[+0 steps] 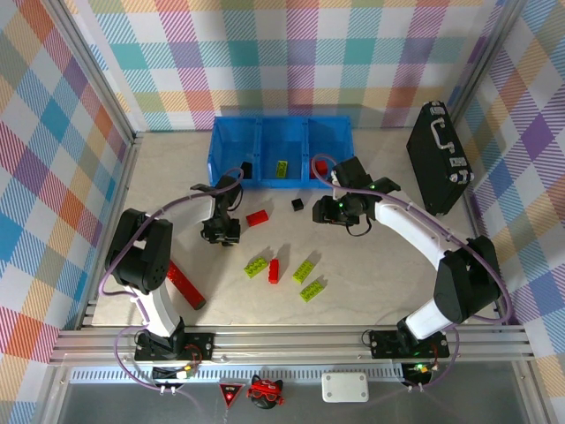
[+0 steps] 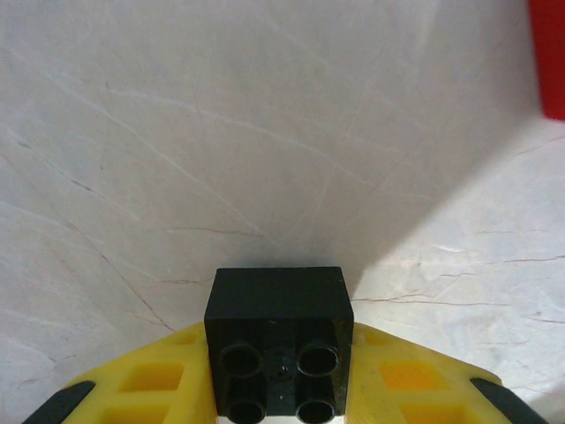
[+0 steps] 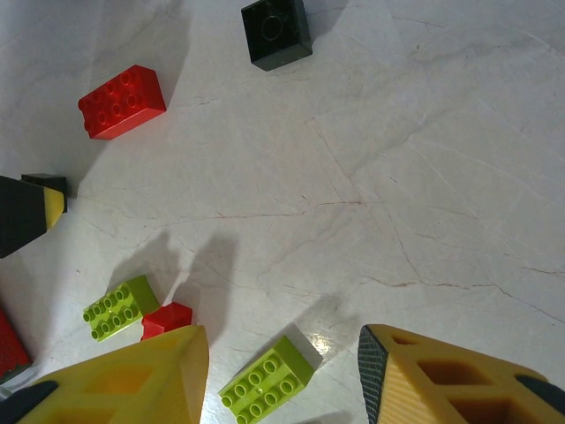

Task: Sort the legos into containers by color
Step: Pick up the lego from the center of the table, then place the lego in the container.

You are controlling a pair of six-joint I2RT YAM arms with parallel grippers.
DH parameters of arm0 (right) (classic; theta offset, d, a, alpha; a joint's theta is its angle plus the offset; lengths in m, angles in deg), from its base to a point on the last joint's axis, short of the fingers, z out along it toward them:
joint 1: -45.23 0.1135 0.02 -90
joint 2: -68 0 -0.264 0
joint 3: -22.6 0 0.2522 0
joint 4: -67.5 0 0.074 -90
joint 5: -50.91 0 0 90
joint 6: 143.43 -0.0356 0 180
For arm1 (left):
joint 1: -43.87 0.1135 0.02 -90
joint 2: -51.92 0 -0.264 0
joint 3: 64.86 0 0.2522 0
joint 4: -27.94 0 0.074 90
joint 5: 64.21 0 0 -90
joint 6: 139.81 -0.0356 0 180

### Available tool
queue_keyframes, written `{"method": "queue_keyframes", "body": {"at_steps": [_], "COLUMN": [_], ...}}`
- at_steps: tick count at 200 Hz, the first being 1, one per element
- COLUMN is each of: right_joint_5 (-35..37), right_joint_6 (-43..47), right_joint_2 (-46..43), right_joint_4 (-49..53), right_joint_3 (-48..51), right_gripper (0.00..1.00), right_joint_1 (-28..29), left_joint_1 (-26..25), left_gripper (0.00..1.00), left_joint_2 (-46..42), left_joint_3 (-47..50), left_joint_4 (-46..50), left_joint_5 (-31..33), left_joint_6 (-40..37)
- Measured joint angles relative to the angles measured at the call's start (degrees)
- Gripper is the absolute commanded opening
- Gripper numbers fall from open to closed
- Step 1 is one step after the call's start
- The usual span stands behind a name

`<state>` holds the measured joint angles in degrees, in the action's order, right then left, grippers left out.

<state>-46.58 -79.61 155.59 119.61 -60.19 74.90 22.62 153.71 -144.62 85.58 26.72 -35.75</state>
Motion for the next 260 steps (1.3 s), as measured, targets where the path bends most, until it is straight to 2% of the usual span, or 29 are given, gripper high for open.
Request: {"method": "queue_keyframes", "body": {"at_steps": [35,87,171,221,260], "right_joint_5": [0.22,0.92,2.23,2.58,2.58], "right_joint_6": [-0.02,-0.07,-0.46,-0.9,-1.14], "right_joint_2": [-0.46,-3.04,-7.13,-7.56,-7.56], "right_joint_4": [0.0,0.02,0.35,0.7,0.76], "right_joint_3": [0.44,1.55,4.31,4.76,4.81], "right_gripper": [0.5,0.5,0.5,0.5,0.5], "right_joint_1": [0.0,0.0,0.04,0.04,0.04], "left_joint_1": [0.0,0.52,3.48,4.33,4.37], "left_gripper": [0.3,0.3,0.3,0.3,0.31], "left_joint_2": [-0.31,1.03,16.24,23.43,28.26], "left_joint_3": [-5.6,-18.84,-38.86,-46.58,-49.03], "left_joint_4": [1.42,2.6,2.29,-0.22,-3.21], "left_joint_5": [0.5,2.71,8.2,11.21,13.84], "left_joint_6": [-0.02,-0.33,-3.39,-4.72,-5.95]}}
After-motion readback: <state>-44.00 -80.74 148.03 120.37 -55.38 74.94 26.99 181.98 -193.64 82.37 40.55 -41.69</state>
